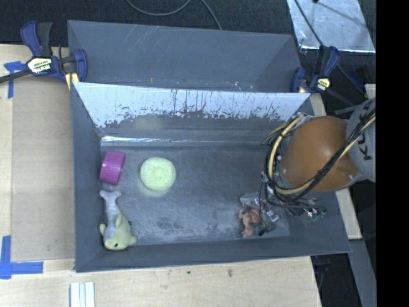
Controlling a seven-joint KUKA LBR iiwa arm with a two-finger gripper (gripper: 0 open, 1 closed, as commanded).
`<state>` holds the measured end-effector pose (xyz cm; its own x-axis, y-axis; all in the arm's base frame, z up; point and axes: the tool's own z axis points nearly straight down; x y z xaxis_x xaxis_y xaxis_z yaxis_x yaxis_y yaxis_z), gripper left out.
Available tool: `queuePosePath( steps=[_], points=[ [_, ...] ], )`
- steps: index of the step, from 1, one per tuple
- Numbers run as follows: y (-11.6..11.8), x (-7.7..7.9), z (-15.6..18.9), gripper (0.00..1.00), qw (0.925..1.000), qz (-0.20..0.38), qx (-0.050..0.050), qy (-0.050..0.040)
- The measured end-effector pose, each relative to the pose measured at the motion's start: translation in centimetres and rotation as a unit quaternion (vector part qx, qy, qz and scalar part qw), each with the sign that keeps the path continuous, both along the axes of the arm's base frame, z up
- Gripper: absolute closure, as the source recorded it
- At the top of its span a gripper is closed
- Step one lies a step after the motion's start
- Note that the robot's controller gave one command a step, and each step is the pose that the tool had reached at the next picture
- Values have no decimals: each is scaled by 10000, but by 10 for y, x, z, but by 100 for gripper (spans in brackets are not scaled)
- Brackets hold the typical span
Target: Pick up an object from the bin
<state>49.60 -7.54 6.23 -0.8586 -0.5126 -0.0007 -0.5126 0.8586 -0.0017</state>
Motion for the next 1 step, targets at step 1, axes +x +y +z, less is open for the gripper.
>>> queuePosePath(
  steps=[1],
  points=[
    [0, -1, 5, 100, 10000, -4, 8, 3]
  ],
)
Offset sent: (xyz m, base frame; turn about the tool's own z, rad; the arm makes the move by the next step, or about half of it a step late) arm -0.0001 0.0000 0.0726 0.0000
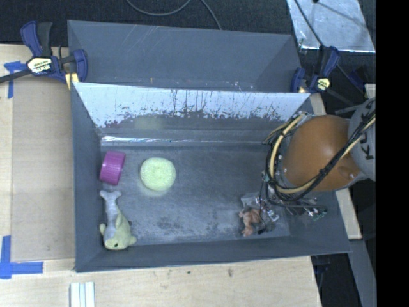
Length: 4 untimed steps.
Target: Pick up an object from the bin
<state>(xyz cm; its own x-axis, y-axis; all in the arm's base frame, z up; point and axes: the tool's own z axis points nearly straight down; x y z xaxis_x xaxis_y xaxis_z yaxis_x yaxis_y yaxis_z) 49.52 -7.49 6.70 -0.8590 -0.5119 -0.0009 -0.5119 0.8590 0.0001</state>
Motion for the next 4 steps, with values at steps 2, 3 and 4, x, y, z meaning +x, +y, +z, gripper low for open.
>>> queuePosePath(
  steps=[2, 3, 4],
  points=[
    [1, -1, 40, 100, 10000, -5, 7, 30],
    [0, 0, 62, 100, 10000, -9, 4, 10],
    [0, 1, 78, 100, 10000, -12, -3, -22]
  ],
)
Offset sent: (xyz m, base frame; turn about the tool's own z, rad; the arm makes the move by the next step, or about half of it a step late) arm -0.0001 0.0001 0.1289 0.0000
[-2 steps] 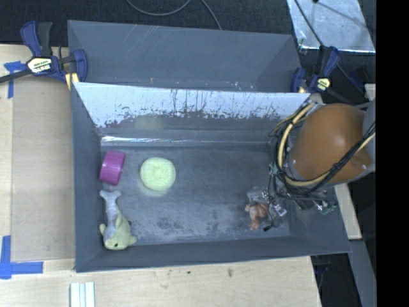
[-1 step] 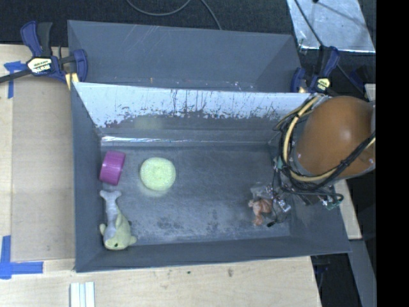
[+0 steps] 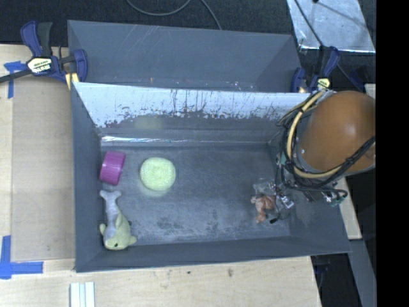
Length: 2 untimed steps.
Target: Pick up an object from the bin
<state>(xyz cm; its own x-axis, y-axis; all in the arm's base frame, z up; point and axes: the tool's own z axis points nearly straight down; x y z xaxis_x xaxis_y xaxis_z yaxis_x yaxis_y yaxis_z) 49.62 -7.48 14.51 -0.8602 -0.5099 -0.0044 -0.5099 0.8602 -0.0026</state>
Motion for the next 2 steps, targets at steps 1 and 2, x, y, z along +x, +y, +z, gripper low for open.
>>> queuePosePath(
  steps=[1, 2],
  points=[
    [0, 1, 6, 100, 10000, -4, -2, -12],
    [0, 1, 8, 100, 10000, -7, -1, -3]
  ],
)
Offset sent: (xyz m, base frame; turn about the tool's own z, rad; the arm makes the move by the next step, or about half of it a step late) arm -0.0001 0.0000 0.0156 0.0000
